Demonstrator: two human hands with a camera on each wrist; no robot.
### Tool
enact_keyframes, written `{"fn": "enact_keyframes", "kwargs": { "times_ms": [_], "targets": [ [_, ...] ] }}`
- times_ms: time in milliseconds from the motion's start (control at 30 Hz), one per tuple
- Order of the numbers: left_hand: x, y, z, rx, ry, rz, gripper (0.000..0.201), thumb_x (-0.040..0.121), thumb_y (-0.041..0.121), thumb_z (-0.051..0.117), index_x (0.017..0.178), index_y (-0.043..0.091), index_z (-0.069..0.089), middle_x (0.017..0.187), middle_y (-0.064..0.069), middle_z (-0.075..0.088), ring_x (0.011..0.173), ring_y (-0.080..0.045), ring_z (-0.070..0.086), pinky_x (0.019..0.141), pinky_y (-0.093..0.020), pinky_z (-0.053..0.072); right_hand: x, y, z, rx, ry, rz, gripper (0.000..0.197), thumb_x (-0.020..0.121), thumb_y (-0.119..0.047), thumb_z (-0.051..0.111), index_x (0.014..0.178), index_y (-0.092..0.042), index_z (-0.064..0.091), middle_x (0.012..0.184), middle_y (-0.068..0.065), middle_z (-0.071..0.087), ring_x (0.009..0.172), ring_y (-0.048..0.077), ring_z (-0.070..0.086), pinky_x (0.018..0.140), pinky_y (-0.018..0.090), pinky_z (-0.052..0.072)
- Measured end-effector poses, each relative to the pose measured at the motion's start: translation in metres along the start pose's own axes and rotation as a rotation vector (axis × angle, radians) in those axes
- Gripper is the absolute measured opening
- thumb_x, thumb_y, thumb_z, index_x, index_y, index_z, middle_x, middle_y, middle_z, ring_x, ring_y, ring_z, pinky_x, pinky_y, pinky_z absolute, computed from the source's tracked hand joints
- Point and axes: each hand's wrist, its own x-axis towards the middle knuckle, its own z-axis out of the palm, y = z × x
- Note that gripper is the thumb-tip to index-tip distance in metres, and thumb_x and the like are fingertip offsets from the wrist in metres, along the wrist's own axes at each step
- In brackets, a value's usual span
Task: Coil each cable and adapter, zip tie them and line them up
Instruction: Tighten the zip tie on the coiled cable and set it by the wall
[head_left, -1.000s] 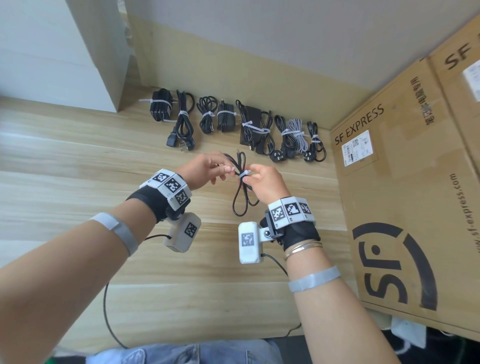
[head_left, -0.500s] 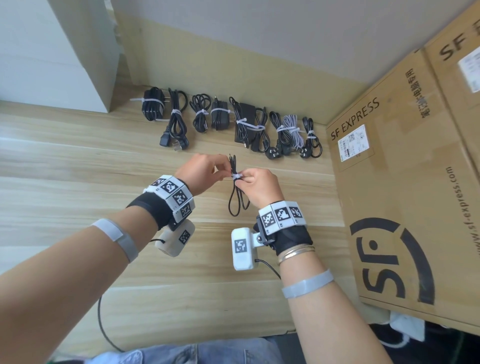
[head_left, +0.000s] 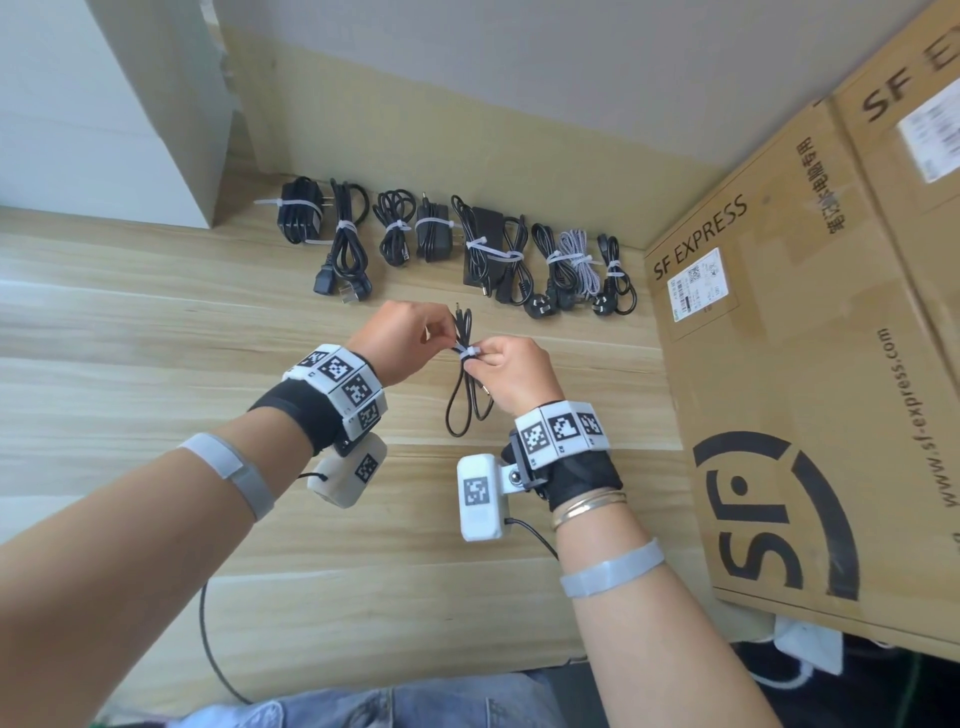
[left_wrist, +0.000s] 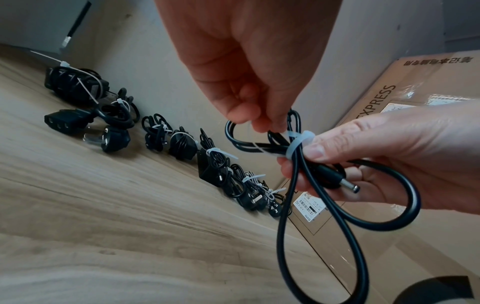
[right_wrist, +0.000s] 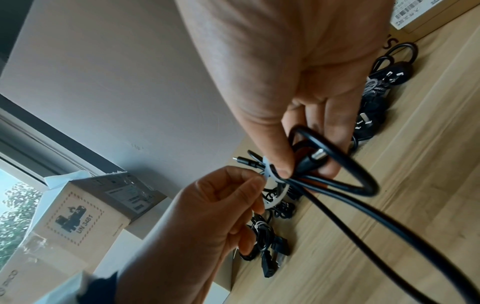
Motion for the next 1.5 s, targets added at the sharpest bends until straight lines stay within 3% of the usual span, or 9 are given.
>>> {"fn": "enact_keyframes", "kwargs": {
  "times_ms": [267,433,600,733,800,867,1000,1167,1500],
  "targets": [
    [-0.003,0.007,0.001,-0.005,-0.031,0.04,0.006,0.085,0.011,0.063,0.084,0.006,0.066,0.069,0.006,0.054,0.064,-0.013,0.049,0.058,-0.02,0.032,0.0,-0.001,0.001,0.006,0.007,-0.006,0.02,0.086,-0.016,0.063,0.104,-0.011,0.07,0.096,0.007,0.074,0.092,0.016,0.067,0.083,0.023,0.049],
    [-0.005,0.003,0.002,-0.054,-0.002,0.111,0.007,0.08,0.006,0.067,0.075,0.003,0.063,0.078,0.0,0.054,0.065,-0.016,0.047,0.062,-0.019,0.036,-0.003,-0.001,0.002,0.049,-0.017,0.003,0.02,0.085,-0.016,0.064,0.104,-0.011,0.069,0.096,0.005,0.073,0.084,0.009,0.065,0.072,0.016,0.044],
    [-0.005,-0.003,0.005,-0.17,0.06,0.056,0.012,0.077,0.006,0.07,0.079,0.006,0.058,0.078,-0.001,0.053,0.072,-0.019,0.052,0.068,-0.028,0.045,-0.002,-0.004,0.005,0.124,0.023,0.039,0.021,0.083,-0.014,0.067,0.103,-0.009,0.069,0.099,0.007,0.073,0.091,0.014,0.068,0.082,0.022,0.051],
    [-0.004,-0.003,0.003,-0.28,-0.013,0.008,0.019,0.08,0.005,0.067,0.076,0.013,0.051,0.075,0.003,0.056,0.077,-0.016,0.055,0.069,-0.014,0.045,-0.002,-0.006,0.008,0.097,0.05,0.038,0.023,0.081,-0.016,0.07,0.102,-0.008,0.069,0.098,0.008,0.073,0.093,0.015,0.068,0.083,0.023,0.05],
    [-0.003,-0.004,0.004,-0.335,-0.049,0.003,0.023,0.081,0.005,0.066,0.074,0.017,0.048,0.073,0.006,0.054,0.074,-0.009,0.054,0.07,-0.015,0.043,-0.003,-0.006,0.01,0.09,0.069,0.049,0.023,0.081,-0.018,0.07,0.101,-0.008,0.068,0.096,0.008,0.073,0.092,0.016,0.068,0.08,0.022,0.049],
    [-0.002,-0.003,0.004,-0.379,-0.065,-0.017,0.028,0.081,0.011,0.068,0.07,0.022,0.045,0.071,0.007,0.053,0.068,0.0,0.052,0.068,-0.015,0.042,-0.003,-0.007,0.011,0.065,0.091,0.054,0.026,0.081,-0.021,0.07,0.102,-0.008,0.066,0.095,0.007,0.073,0.093,0.016,0.067,0.079,0.023,0.048],
    [0.0,0.006,0.004,-0.225,-0.09,-0.142,0.041,0.075,0.034,0.073,0.063,0.02,0.037,0.066,0.003,0.043,0.064,-0.014,0.039,0.059,-0.028,0.031,-0.001,-0.009,0.014,0.006,0.117,0.086,0.036,0.081,-0.027,0.07,0.108,-0.007,0.059,0.102,0.004,0.069,0.096,0.017,0.063,0.068,0.017,0.04],
    [0.005,0.012,-0.003,-0.004,-0.244,-0.255,0.043,0.083,0.045,0.061,0.058,0.017,0.039,0.061,0.002,0.041,0.055,-0.012,0.034,0.05,-0.025,0.025,0.0,-0.008,0.016,-0.012,0.133,0.129,0.04,0.082,-0.029,0.068,0.112,-0.008,0.054,0.112,0.007,0.064,0.1,0.02,0.06,0.07,0.018,0.039],
    [0.0,0.014,-0.016,-0.086,-0.399,-0.121,0.037,0.088,0.015,0.057,0.054,0.018,0.043,0.052,0.005,0.035,0.049,-0.009,0.029,0.05,-0.019,0.027,0.017,0.002,0.005,-0.045,0.178,0.227,0.036,0.082,-0.022,0.07,0.112,-0.009,0.055,0.113,0.008,0.062,0.087,0.018,0.057,0.068,0.02,0.039]
  ]
}}
